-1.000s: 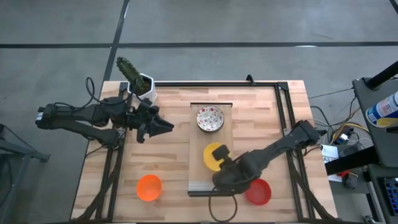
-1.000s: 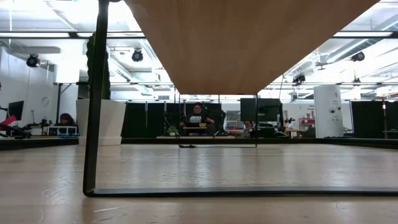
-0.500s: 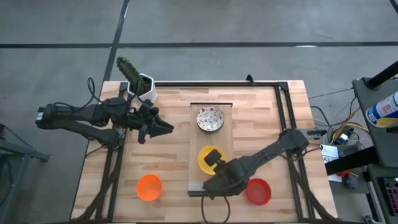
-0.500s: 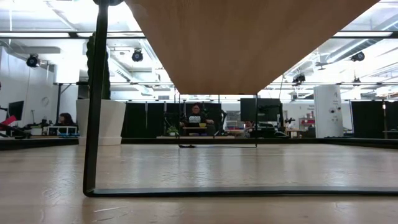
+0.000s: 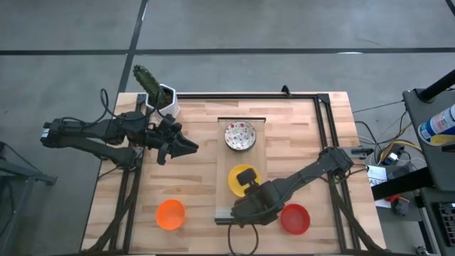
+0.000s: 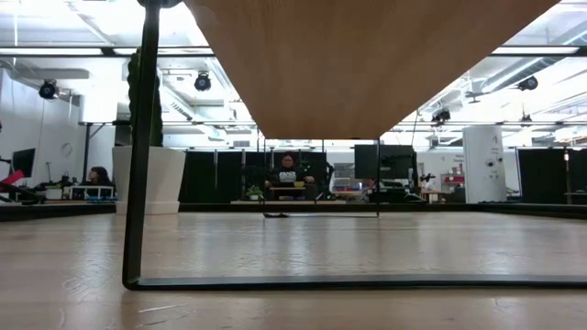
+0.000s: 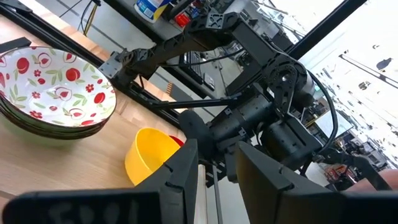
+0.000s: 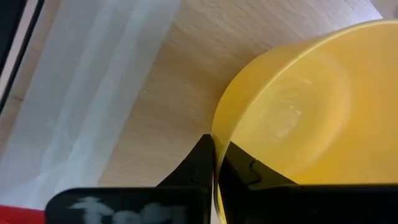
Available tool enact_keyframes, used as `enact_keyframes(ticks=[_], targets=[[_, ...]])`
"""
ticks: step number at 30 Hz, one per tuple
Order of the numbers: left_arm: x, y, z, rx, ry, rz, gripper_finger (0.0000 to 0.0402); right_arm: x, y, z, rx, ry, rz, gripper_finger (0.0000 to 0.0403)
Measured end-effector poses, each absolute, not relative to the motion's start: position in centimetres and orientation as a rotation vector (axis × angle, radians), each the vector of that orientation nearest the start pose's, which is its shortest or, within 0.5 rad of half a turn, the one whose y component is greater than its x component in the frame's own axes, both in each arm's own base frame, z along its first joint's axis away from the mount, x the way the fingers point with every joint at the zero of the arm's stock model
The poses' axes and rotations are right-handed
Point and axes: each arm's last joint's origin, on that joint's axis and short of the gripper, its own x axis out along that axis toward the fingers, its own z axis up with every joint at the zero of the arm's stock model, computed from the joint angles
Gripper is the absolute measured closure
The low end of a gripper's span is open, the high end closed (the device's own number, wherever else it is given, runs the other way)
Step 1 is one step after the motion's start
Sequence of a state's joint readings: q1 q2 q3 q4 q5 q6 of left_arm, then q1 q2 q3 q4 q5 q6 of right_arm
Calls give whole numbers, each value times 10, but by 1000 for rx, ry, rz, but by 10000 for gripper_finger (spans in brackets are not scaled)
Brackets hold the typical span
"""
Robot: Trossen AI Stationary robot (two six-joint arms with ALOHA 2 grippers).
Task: Pick & Place Mini bowls
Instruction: Put the yellow bowl on the shelf, then stack the red bowl on top of the yellow bowl on the shelf
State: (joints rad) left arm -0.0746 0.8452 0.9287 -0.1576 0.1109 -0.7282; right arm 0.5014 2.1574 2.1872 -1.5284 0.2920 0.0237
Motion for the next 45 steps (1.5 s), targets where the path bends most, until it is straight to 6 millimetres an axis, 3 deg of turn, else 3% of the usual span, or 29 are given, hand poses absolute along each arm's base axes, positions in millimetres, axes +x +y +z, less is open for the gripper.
enact_keyframes(ticks=[9, 19, 25, 29, 37, 45], targets=[[179, -17, 374, -728, 139, -153, 301, 373, 196, 299, -483, 1331, 173, 383], [179, -17, 374, -728, 140, -154, 301, 373, 194, 304, -411, 1316, 108, 280], [179, -17, 374, -727, 141, -156, 301, 369, 192, 329, -357, 1256, 95, 243], [179, -17, 374, -721, 141, -156, 301, 364, 189, 349, -279, 1211, 66, 236], [179, -17, 374, -727, 145, -157, 301, 340, 182, 375, 54, 1183, -152, 248], [179, -17, 373, -715, 145, -158, 301, 317, 202, 384, 162, 1198, -113, 264]])
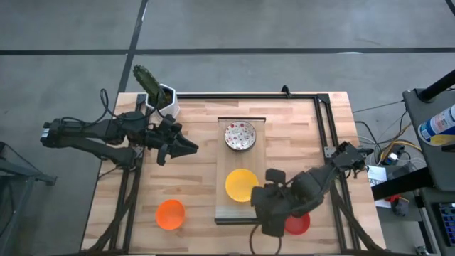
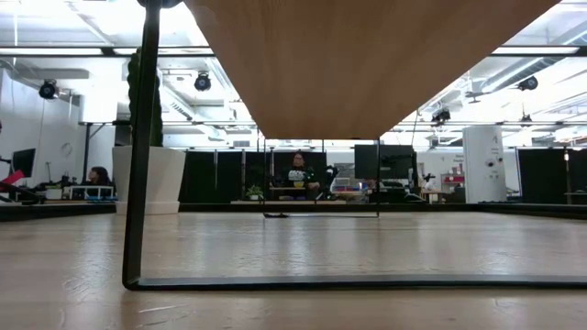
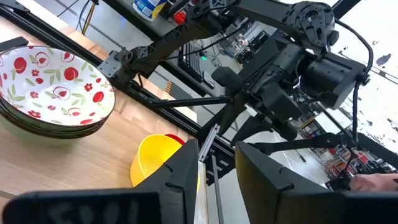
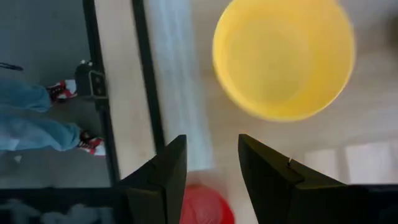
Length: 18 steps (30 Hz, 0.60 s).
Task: Pick & Place Mini bowls
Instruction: Stack the red bowl on top of the yellow bowl on the shelf
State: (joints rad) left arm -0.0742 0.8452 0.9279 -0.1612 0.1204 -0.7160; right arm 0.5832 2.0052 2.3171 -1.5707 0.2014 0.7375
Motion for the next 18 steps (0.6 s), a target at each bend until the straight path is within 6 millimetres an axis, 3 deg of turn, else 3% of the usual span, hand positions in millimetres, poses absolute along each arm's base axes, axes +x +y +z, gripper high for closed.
enact_keyframes(ticks=[9, 14, 18], targets=[[179, -17, 373, -712, 145, -158, 301, 265, 215, 365, 229, 1289, -229, 267], [179, -17, 373, -702, 144, -159, 301, 231, 210, 349, 240, 1319, -274, 266], [179, -17, 373, -703, 144, -159, 301, 217, 202, 328, 306, 1320, -278, 266]])
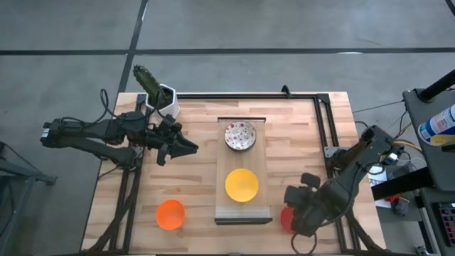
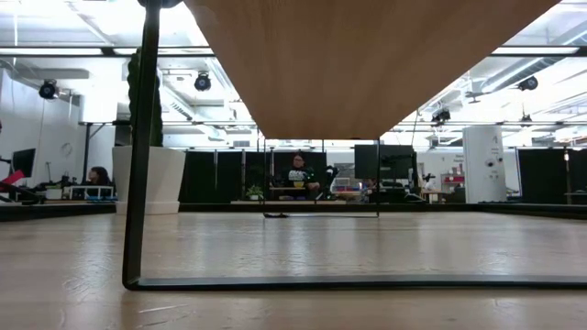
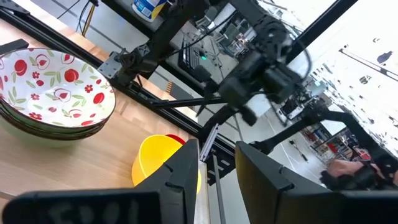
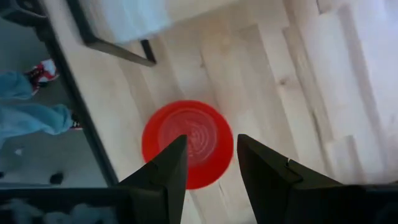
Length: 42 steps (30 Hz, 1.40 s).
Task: Pick & Place Mini bowls
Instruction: Stack the red bowl on top of the yellow bowl on the shelf
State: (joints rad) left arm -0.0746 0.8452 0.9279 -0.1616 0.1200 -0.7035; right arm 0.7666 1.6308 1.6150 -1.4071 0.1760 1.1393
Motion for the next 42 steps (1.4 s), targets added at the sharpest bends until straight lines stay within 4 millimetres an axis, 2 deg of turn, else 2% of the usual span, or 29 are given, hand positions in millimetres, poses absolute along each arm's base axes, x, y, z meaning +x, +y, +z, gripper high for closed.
enact_keyframes(ticks=[12, 23, 35, 42], targets=[[179, -17, 373, -714, 149, -156, 301, 185, 177, 251, 518, 1375, -296, 266], [179, -17, 373, -714, 149, -155, 301, 178, 172, 200, 664, 1398, -323, 266], [179, -17, 373, -714, 148, -156, 301, 168, 162, 177, 705, 1421, -459, 271], [179, -17, 373, -715, 148, -155, 301, 173, 167, 170, 802, 1367, -386, 303]])
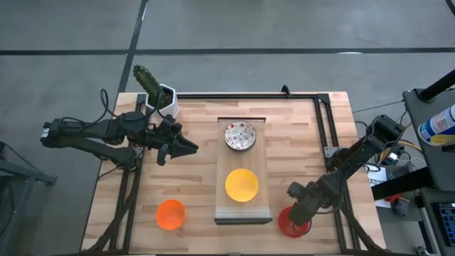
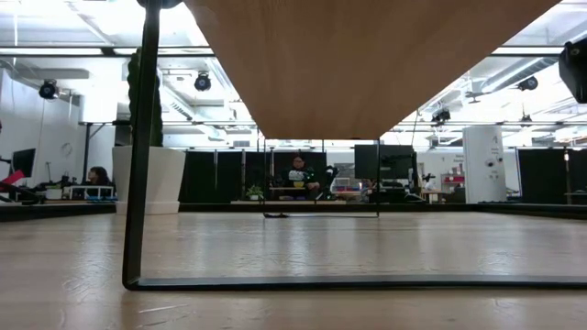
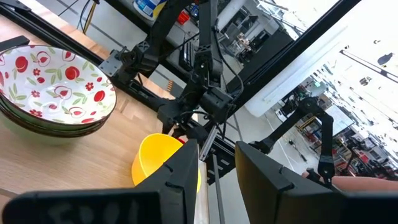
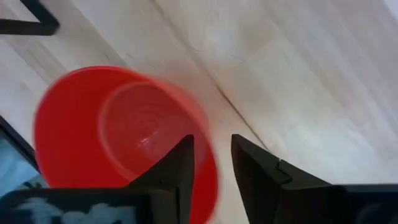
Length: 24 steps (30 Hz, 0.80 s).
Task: Pick & Place Mini bowls
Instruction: Stack the red bowl on top of the yellow bowl on the shelf
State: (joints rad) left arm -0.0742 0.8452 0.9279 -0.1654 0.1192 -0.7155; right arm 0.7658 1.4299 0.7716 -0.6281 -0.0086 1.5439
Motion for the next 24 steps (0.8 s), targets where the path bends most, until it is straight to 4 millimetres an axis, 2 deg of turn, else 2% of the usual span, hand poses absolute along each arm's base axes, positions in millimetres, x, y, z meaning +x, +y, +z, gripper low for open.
enact_keyframes(ticks=[8, 13, 19, 24], targets=[[179, -17, 373, -721, 149, -156, 301, 173, 167, 169, 851, 1373, -417, 382], [179, -17, 373, -722, 149, -155, 301, 172, 169, 171, 916, 1425, -427, 393], [179, -17, 373, -722, 149, -155, 301, 174, 172, 194, 1007, 1416, -407, 394], [179, -17, 373, -718, 149, -155, 301, 171, 169, 233, 1074, 1392, -404, 394]])
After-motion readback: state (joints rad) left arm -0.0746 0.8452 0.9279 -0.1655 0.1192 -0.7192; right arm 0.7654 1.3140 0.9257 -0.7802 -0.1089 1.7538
